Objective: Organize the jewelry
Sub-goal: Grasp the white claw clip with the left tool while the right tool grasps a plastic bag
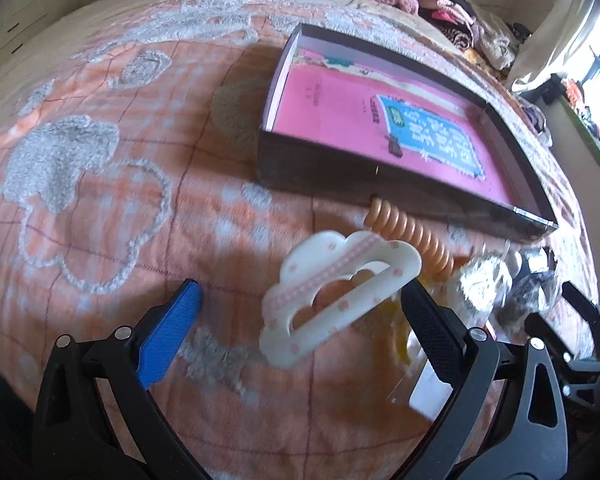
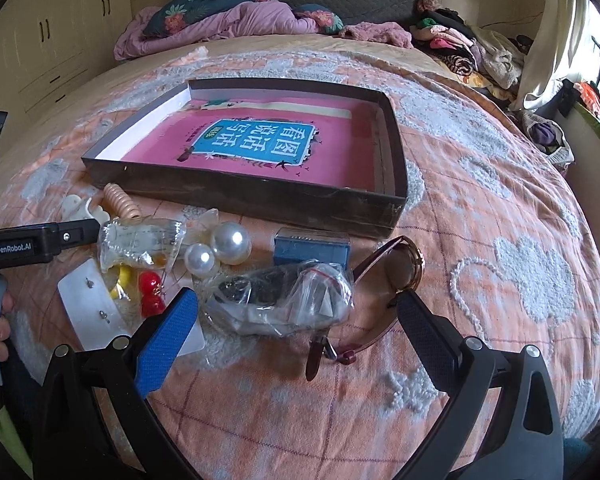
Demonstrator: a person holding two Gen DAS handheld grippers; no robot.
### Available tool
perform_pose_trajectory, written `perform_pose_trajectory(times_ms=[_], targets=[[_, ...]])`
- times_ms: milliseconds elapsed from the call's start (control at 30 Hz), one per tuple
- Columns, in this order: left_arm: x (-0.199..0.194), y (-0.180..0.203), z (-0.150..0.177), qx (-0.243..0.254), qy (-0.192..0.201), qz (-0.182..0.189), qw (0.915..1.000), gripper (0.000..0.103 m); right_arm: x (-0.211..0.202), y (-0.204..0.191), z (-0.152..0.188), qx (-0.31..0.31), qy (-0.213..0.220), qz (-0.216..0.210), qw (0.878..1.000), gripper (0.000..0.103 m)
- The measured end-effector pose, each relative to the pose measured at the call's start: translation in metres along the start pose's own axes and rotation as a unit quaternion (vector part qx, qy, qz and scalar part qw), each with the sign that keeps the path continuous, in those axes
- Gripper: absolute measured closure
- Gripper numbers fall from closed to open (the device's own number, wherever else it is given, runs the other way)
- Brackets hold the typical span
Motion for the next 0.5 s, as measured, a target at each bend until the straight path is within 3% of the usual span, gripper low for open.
perform_pose_trajectory(times_ms=[100,167,200,267,500], targets=[[-0.001,0.006,-0.004,0.014,0.013,-0.004,0.9998,0.035,0.0,0.002,-0.001,0.004,0.008,-0.003,1.0,0.005],[-0.003,0.01,-0.005,0.023,0.021,0.001,0.9995,0.059,0.001,0.002,0.0,0.007,0.011,-0.007,1.0,0.012],[-0.004,0.011,-0.006,0.026,0.023,0.0,0.9994,0.06,0.002,0.0,0.0,0.006,0.01,-0.015,1.0,0.019],[-0.005,0.012,-0.008,0.032,0.026,0.003,0.9992,0.065,0.004,-0.003,0.0,-0.001,0.006,-0.017,1.0,0.022],[-0.016,0.011,-0.01,0.041,0.039,0.019,0.9982,0.066,0.016,-0.01,0.002,-0.015,-0.007,-0.025,1.0,0.04]])
Point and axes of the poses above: each gripper's, at about its wrist camera, not at the fingertips, and x roughly the way its jaws point, y to its right, z to its underside, the point moved 7 cm from there along x, roughly the way its jaws point, and after that the axes turned 14 degrees about -y, right-handed, at the moved point
